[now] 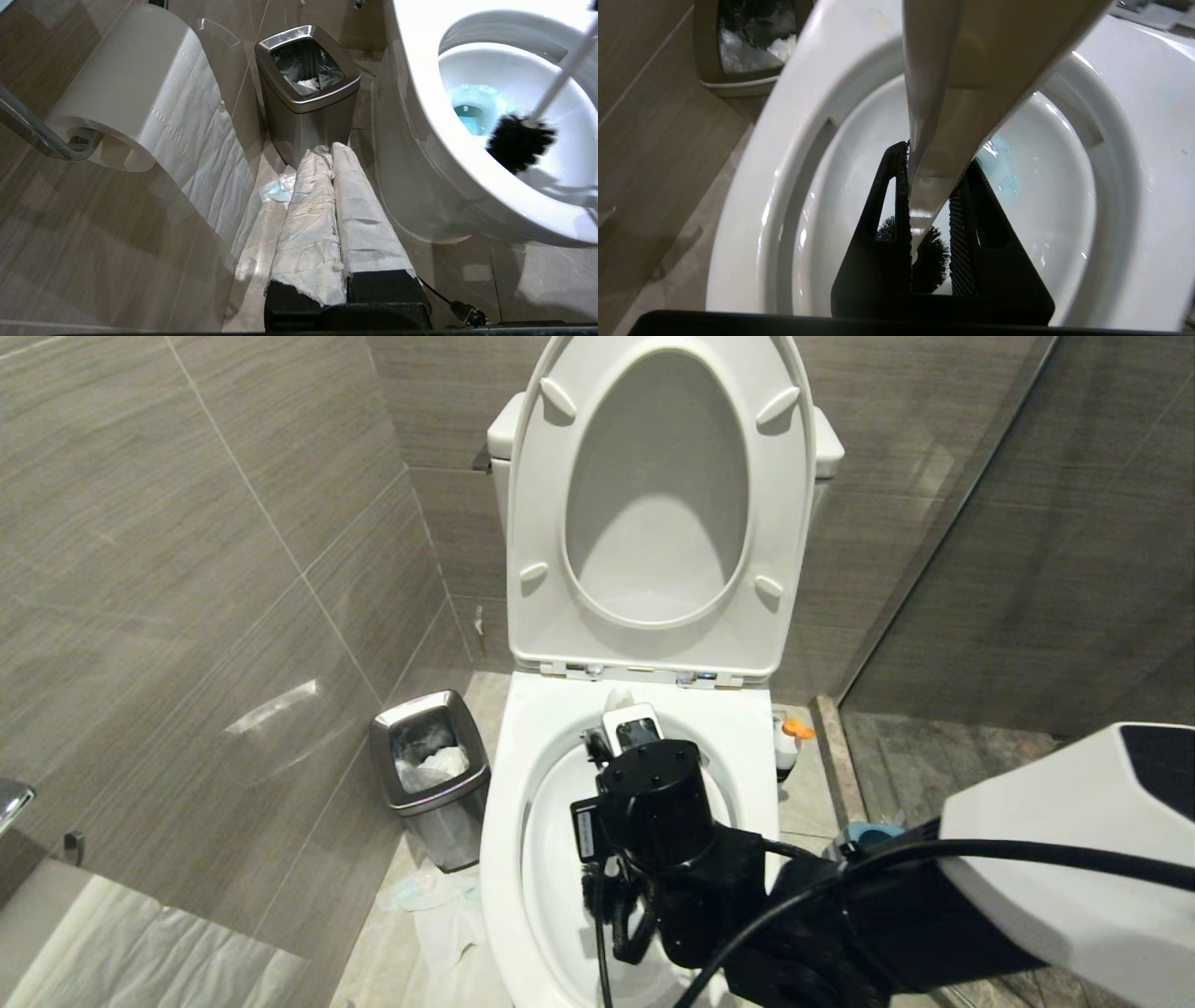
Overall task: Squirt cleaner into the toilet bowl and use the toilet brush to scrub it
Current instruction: Scrub the toilet bowl
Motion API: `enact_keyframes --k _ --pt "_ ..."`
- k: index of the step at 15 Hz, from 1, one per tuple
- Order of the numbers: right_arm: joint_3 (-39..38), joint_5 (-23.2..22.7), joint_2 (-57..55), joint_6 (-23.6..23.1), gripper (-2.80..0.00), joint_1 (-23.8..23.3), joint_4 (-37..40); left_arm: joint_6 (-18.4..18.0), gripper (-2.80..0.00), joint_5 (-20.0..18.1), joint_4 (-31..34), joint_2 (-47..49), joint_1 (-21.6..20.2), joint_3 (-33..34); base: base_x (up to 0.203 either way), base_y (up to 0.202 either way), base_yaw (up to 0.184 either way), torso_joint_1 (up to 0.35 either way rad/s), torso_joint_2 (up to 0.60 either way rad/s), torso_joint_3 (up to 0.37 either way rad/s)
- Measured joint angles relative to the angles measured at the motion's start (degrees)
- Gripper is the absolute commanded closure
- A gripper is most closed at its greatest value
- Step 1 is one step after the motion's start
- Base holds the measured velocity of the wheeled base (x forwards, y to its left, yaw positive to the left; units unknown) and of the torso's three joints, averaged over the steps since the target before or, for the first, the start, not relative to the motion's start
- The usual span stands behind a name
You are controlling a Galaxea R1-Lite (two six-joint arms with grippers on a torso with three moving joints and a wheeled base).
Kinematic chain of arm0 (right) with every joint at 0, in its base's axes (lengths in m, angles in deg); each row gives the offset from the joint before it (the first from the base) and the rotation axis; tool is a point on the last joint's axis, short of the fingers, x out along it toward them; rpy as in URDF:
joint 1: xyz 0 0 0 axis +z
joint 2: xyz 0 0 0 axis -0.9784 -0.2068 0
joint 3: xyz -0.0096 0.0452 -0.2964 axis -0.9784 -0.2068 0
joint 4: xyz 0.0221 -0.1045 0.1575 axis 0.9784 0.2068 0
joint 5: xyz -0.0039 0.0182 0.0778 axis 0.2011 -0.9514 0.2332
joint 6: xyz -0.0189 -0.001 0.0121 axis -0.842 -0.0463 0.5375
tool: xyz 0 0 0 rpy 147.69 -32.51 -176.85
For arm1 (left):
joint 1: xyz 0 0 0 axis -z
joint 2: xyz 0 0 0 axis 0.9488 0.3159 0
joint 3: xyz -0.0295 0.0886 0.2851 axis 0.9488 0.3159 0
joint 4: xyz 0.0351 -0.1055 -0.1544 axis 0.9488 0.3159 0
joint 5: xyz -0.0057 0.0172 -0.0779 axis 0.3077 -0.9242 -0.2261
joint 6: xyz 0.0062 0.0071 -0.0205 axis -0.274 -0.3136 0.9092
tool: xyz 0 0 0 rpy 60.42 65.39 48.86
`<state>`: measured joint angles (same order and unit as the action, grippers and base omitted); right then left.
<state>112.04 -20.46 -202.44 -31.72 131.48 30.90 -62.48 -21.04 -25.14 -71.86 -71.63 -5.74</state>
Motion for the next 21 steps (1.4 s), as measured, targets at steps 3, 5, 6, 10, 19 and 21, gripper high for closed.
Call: enact_keyframes --k 3,5,6,10,19,21 --pt "-8.9 1.6 6.8 1.7 0.00 -0.1 -0.5 0.0 0.00 0.0 0.0 0.0 0.0 0.0 0.000 0.000 0.000 0.000 0.00 0.000" --pt "-12.7 2.6 9.6 1.9 0.00 -1.5 -2.9 0.0 0.00 0.0 0.0 0.0 0.0 0.0 0.000 0.000 0.000 0.000 0.00 0.000" --pt "-14.3 2.6 10.4 1.6 0.00 -2.5 -4.6 0.0 0.00 0.0 0.0 0.0 0.0 0.0 0.000 0.000 0.000 0.000 0.00 0.000" --pt "-16.3 2.7 11.5 0.2 0.00 -7.9 -7.2 0.0 0.00 0.0 0.0 0.0 0.0 0.0 0.000 0.000 0.000 0.000 0.00 0.000" --pt "2.2 2.6 0.7 -4.0 0.00 -12.8 -10.5 0.0 0.00 0.0 0.0 0.0 0.0 0.0 0.000 0.000 0.000 0.000 0.00 0.000" --pt "8.2 2.5 -3.7 -4.9 0.00 -13.0 -9.9 0.0 0.00 0.0 0.0 0.0 0.0 0.0 0.000 0.000 0.000 0.000 0.00 0.000"
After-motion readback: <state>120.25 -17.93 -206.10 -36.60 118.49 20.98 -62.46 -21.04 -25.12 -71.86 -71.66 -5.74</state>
